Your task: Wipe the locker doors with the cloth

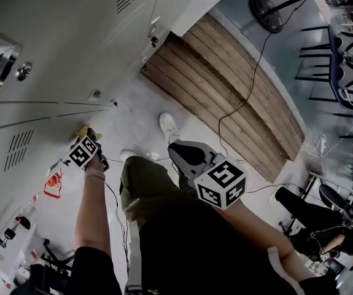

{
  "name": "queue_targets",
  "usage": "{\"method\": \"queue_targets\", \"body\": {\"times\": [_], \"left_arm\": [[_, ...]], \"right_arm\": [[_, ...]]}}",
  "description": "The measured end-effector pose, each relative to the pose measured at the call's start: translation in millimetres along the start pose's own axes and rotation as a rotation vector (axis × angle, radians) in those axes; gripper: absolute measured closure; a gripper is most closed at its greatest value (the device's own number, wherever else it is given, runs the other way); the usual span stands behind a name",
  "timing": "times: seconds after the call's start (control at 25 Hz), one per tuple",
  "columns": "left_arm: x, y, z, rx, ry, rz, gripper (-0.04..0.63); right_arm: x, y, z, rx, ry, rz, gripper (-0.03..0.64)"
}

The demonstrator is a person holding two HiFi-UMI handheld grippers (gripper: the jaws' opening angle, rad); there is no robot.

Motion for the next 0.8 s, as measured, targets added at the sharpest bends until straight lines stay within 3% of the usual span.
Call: {"method": "queue_targets", "body": {"times": [0.48, 0.8], "left_arm": [[14.9, -8.3, 52.5, 0.054, -0.017, -0.077, 0.423], [29.6, -16.2, 56.9, 0.062, -0.004, -0.132, 0.423]], "right_arm": [[-15.9, -23.4, 8.4, 0.029, -0.046, 0.052, 0.589], [-12.0, -22.1, 14.1, 0.034, -0.050, 0.047, 0.589]]}}
Point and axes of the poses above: the fingertips, and each gripper's own axes: z forward along the fingers, x to its left, y out of its top, the point moved 7 cm from there along -z, backward along the fingers, and after that the axes turned 15 degrees about x, right-handed, at the moved point
